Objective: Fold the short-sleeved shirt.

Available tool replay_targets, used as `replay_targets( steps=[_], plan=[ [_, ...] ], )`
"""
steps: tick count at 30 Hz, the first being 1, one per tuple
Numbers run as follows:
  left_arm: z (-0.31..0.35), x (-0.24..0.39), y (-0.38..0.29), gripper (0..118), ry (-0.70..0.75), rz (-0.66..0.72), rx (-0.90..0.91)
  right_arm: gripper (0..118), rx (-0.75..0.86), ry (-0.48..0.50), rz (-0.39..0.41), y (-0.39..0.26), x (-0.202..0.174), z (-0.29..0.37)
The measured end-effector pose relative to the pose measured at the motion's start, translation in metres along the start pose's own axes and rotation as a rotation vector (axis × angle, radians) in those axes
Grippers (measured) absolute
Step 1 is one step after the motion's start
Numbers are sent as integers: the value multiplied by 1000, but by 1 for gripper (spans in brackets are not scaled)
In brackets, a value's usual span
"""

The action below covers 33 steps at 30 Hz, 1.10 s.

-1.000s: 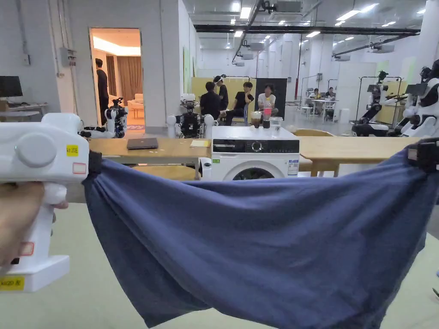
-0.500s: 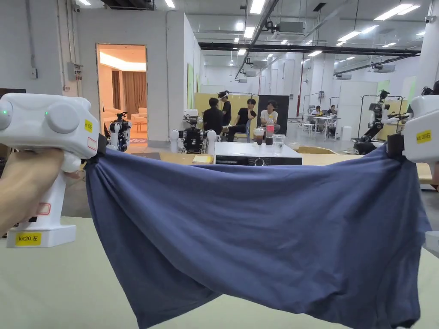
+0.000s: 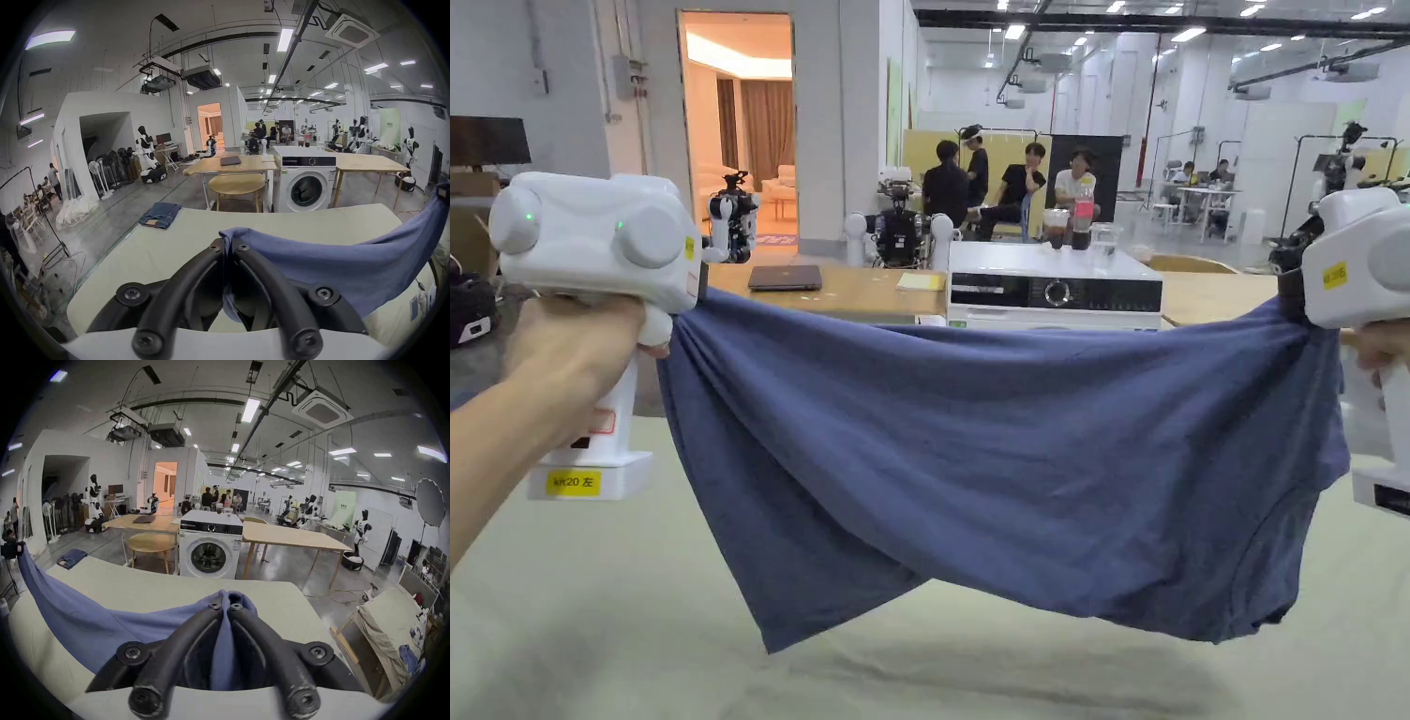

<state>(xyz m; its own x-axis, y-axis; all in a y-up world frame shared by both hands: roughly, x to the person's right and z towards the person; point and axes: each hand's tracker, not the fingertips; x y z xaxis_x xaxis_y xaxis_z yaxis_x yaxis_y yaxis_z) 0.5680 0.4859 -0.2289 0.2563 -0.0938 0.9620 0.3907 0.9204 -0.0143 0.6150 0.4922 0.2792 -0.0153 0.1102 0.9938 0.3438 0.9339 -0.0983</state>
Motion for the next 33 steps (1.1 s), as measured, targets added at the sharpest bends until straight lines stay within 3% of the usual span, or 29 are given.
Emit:
replay_targets(
  steps=[3, 10, 15, 19, 26, 33],
  plan=[
    [-27, 4, -20, 0, -5, 2, -15, 0, -36, -4, 53, -16, -10, -32],
    [-82, 11, -107, 0, -39, -16, -153, 0, -201, 2, 66, -104, -26, -92],
    [-84, 11, -170, 0, -75, -40, -234, 0, -282, 17, 63, -166, -25, -90],
    [-62, 1, -197, 0, -108, -18, -265, 0, -306, 34, 95, -190, -17, -58],
    [25, -32, -236, 0, -176, 24, -244, 0, -257, 86, 43, -222, 6, 49],
    [131, -63, -322, 0, -244, 31, -275, 0, -259, 101, 4, -320, 22, 171]
  ],
)
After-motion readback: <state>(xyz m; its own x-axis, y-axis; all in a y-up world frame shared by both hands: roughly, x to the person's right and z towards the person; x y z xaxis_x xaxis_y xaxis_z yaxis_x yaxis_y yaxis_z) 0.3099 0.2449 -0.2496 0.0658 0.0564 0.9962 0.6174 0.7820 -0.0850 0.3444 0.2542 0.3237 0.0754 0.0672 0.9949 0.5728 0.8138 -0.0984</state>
